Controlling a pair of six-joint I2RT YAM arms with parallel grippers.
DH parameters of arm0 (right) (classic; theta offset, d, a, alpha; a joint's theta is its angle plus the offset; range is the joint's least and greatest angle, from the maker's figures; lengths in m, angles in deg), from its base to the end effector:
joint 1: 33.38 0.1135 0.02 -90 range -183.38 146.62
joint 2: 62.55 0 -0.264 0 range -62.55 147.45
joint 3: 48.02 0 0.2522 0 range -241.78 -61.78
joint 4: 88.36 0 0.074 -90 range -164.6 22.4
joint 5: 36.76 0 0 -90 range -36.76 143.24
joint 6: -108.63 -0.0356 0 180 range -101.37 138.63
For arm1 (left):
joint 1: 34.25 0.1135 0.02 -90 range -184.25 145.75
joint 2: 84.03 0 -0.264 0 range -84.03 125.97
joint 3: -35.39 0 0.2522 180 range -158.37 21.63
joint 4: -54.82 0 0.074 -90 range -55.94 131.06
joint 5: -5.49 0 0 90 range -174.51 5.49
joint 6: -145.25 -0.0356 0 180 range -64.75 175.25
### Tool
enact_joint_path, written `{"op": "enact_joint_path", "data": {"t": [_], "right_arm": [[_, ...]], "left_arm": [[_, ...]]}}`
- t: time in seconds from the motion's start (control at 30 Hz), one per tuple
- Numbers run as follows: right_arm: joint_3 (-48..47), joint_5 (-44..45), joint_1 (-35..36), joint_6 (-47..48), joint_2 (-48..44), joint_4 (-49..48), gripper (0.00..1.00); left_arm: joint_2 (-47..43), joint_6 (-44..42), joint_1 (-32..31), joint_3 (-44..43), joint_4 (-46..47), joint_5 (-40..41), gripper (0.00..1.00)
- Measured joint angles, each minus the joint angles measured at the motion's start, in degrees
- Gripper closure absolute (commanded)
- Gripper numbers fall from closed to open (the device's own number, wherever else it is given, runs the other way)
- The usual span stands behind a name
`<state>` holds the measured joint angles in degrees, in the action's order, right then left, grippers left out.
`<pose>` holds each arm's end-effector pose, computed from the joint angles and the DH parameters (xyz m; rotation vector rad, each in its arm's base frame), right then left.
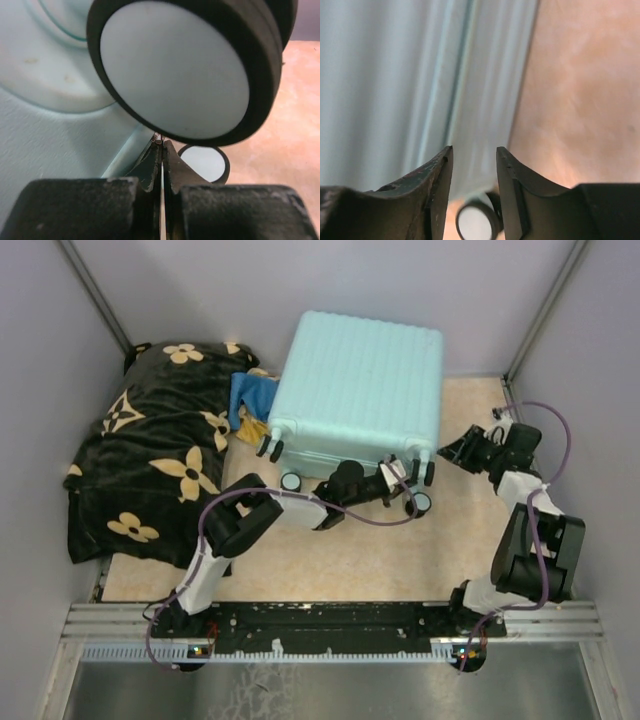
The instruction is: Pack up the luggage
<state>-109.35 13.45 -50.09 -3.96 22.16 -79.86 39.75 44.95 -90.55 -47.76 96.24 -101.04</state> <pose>0.3065 -0.0682 0.2228 0.2997 2.0598 0.7957 0.2503 -0.3936 0.1702 1.0787 1.2117 -0.8504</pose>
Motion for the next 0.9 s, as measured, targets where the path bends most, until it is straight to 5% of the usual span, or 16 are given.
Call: {"op": "enact_joint_path", "data": {"t": [0.2,0.37,0.47,0.63,0.9], "right_arm": [[0.3,-4.8,-8.8,12.5,-2.9,15.2,0.47],[0.3,-7.6,-12.8,26.9,-5.5,25.7,0.46],[1.4,-9.6,-12.9,34.3,-7.8,27.9,0.43],[5.8,-13.0,-13.2,40.6,-11.9,27.1,0.42],[21.3,-15.7,-12.0,35.1,-24.7,9.1,0.43]], "left_arm": [[4.9,0.3,-0.7,-7.5,-1.4,-0.9,0.99],[8.8,1.2,-0.9,-13.6,-2.4,-2.3,0.64],[8.9,1.4,-1.1,-13.8,-2.3,-7.7,0.54],[6.0,1.0,-2.2,-11.1,-1.1,-13.2,0.48],[-13.1,-2.3,-0.2,8.6,-1.4,-18.3,0.45]]}}
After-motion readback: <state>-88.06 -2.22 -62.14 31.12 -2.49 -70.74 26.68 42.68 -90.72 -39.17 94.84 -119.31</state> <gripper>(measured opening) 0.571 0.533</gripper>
